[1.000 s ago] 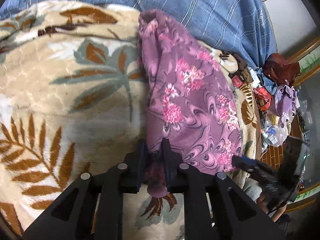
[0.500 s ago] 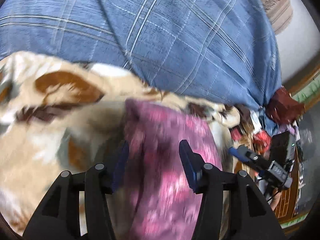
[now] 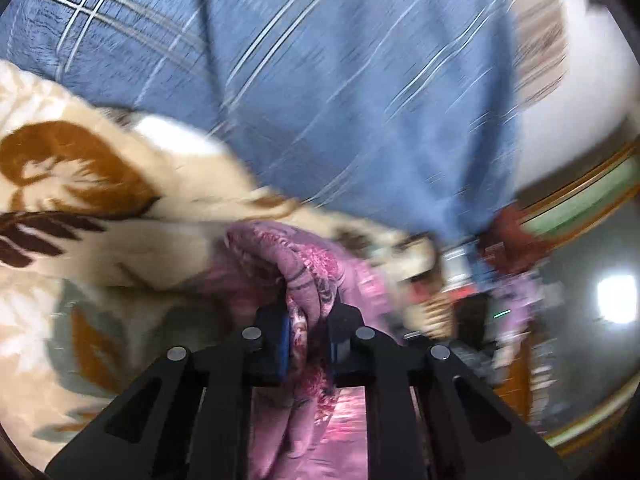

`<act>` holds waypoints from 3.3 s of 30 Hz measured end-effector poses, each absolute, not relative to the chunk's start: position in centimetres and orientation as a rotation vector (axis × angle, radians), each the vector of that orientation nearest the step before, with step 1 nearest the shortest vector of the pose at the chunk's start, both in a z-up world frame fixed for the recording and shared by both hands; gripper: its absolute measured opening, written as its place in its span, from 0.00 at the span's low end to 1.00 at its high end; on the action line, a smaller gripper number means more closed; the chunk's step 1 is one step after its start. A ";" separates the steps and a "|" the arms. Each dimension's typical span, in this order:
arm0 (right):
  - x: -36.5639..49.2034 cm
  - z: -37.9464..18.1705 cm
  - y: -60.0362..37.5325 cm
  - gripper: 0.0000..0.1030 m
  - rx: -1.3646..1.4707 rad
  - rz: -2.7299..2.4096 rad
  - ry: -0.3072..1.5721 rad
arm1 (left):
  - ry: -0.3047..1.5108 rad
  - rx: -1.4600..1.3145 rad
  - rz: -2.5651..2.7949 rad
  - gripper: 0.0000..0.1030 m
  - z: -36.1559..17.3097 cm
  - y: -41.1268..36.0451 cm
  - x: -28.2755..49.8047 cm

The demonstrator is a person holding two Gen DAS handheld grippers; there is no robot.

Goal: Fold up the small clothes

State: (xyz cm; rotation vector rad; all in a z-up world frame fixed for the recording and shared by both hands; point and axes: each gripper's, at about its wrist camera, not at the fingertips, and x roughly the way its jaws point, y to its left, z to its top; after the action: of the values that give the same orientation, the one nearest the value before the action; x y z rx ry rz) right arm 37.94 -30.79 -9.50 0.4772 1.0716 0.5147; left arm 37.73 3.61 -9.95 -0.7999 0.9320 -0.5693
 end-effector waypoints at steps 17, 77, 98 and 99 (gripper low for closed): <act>31.6 -4.6 -32.6 0.67 0.489 0.496 0.975 | 1.068 -0.631 -0.358 0.47 -9.3 3.6 31.2; 25.6 -9.1 -31.5 0.34 0.417 0.521 1.073 | 1.207 -0.634 -0.476 0.39 -12.7 1.2 26.2; 17.2 -7.7 -32.2 0.11 0.381 0.508 0.984 | 1.148 -0.669 -0.359 0.06 -12.0 -0.5 17.4; 17.5 -8.8 -32.3 0.11 0.384 0.493 1.014 | 1.163 -0.662 -0.349 0.06 -12.9 -0.6 17.7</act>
State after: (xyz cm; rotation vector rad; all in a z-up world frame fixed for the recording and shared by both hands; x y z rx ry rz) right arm 17.48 -32.27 -8.78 0.3837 1.0135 0.4932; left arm 17.65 -0.63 -12.91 -0.6615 1.1632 -0.3491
